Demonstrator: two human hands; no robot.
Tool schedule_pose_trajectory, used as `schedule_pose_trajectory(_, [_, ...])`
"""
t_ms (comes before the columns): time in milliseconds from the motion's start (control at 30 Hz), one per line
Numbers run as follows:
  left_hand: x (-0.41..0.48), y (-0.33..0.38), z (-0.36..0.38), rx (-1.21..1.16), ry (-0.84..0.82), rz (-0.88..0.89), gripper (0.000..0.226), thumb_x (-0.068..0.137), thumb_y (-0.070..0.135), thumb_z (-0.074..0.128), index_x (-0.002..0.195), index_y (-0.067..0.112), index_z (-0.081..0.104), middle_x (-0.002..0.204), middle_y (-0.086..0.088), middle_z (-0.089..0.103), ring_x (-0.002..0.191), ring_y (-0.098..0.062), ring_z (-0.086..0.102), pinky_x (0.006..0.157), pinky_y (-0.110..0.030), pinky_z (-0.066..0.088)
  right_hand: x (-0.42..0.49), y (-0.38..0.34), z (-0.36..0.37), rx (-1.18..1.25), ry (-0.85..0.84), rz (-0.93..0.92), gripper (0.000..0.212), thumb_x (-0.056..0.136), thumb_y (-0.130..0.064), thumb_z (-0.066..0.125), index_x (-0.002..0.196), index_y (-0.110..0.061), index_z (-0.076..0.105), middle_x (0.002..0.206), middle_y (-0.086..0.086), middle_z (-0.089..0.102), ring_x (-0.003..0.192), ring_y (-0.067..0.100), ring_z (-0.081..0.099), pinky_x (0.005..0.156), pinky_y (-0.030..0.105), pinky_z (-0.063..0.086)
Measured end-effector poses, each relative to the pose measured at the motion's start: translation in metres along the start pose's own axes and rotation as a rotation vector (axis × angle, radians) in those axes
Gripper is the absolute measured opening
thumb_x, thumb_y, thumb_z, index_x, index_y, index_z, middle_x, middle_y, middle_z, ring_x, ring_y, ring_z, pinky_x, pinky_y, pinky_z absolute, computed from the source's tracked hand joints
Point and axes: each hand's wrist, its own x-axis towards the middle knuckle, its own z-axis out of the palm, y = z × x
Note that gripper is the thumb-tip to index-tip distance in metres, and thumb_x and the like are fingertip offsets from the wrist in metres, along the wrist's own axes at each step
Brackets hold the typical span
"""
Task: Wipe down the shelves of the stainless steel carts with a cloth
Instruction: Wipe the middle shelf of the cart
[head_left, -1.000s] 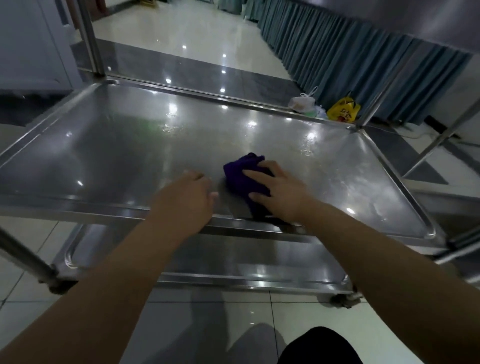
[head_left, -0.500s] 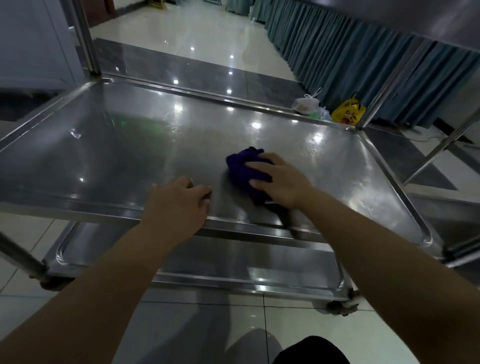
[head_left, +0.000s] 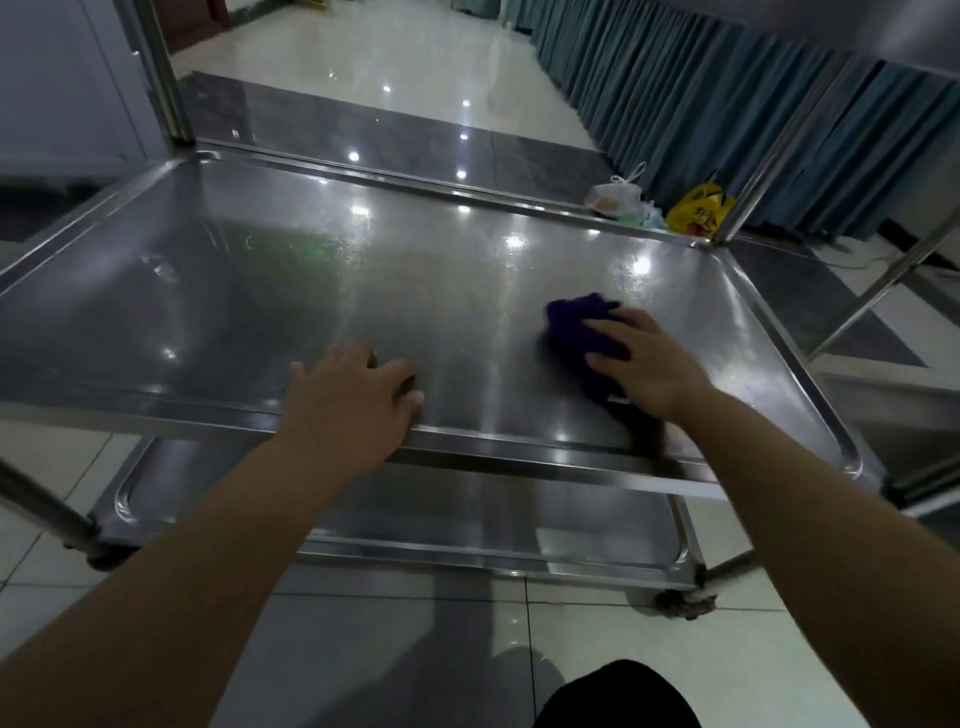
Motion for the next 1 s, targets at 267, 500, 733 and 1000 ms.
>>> schedule_pose_trajectory(267, [-0.003,0.003,0.000,0.038,0.017,-0.027,0.031,0.091,0.048,0.039,0.116,0.036,0.054,0.114,-0.008,0.053,0.110,-0.034,0.048,0.095,-0.054,0.038,-0.057,-0.071,0.033,-0.101,0.051,-0.121,0.049,0.090,-0.054,0.043,0.136,-0.038,0.040,0.146,-0.003,0.027,0.120,0.028,0.044,0.097,0.044,0.041])
schedule_pose_trajectory(500, [-0.004,0.004,-0.005,0.011,-0.036,-0.030,0.033,0.093,0.048,0.038,0.118,0.035,0.054,0.116,-0.006,0.050,0.112,-0.031,0.046,0.097,-0.053,0.037,-0.064,-0.025,-0.007,0.017,-0.051,0.026,0.045,0.093,-0.035,0.054,0.137,-0.030,0.045,0.147,-0.002,0.028,0.126,0.023,0.040,0.104,0.032,0.032])
schedule_pose_trajectory(733, [0.014,0.054,0.001,-0.003,0.019,0.120,0.035,0.092,0.037,0.044,0.121,0.022,0.056,0.124,-0.008,0.053,0.117,-0.032,0.046,0.097,-0.043,0.035,-0.092,-0.018,0.000,-0.156,0.092,0.040,0.046,0.093,-0.047,0.046,0.138,-0.039,0.040,0.147,-0.005,0.028,0.122,0.024,0.043,0.098,0.038,0.038])
schedule_pose_trajectory(1000, [0.033,0.095,0.020,-0.127,-0.033,0.160,0.030,0.093,0.028,0.044,0.117,0.023,0.062,0.128,-0.003,0.055,0.119,-0.027,0.049,0.099,-0.044,0.041,-0.073,0.067,-0.038,-0.084,0.050,0.294,0.045,0.096,-0.038,0.046,0.140,-0.034,0.039,0.149,-0.005,0.026,0.125,0.027,0.041,0.102,0.043,0.038])
